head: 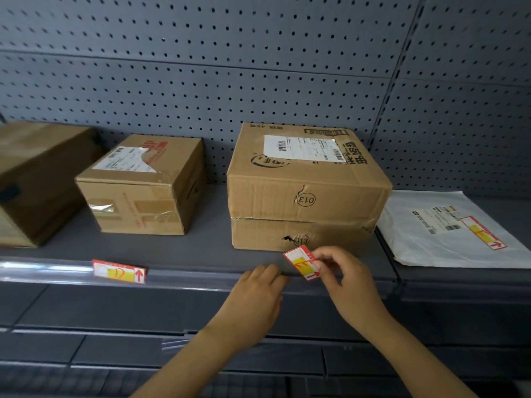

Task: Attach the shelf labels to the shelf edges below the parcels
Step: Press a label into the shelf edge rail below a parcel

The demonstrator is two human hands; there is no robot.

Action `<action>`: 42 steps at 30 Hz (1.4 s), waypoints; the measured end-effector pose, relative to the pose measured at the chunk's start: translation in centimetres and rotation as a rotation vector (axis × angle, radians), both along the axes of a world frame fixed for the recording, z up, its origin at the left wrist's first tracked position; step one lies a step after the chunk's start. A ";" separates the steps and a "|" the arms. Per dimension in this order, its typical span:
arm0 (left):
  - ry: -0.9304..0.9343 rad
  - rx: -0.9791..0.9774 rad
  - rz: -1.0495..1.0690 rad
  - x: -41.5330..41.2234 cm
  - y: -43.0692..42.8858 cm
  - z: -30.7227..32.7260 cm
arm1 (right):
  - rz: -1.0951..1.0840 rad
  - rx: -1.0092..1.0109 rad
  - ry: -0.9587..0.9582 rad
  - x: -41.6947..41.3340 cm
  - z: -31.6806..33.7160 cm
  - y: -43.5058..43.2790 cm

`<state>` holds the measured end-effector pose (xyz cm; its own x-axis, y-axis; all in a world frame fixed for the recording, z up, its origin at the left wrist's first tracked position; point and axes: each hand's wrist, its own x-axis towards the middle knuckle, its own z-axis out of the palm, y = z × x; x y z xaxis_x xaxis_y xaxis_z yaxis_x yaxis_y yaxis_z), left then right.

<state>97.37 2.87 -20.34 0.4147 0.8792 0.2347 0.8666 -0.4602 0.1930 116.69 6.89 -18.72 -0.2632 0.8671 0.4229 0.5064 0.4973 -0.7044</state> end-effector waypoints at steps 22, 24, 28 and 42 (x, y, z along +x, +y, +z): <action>0.077 -0.047 0.061 1.2 -1.1 0.6 | 0.095 0.035 -0.165 -0.3 -0.8 0.7; 0.082 -0.049 0.039 1.1 -1.2 0.5 | 0.098 0.064 -0.282 -0.1 -1.3 0.8; 0.023 0.013 0.024 0.7 -1.8 0.3 | 0.100 0.150 -0.391 -0.2 -1.5 0.9; -0.066 0.116 0.032 -0.3 -1.3 1.2 | 0.137 0.352 -0.672 -1.3 -1.4 0.7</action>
<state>97.05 1.58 -19.15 0.3667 0.8571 0.3618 0.8684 -0.4548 0.1975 115.37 7.55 -20.17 -0.6565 0.6521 0.3792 0.6871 0.7244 -0.0562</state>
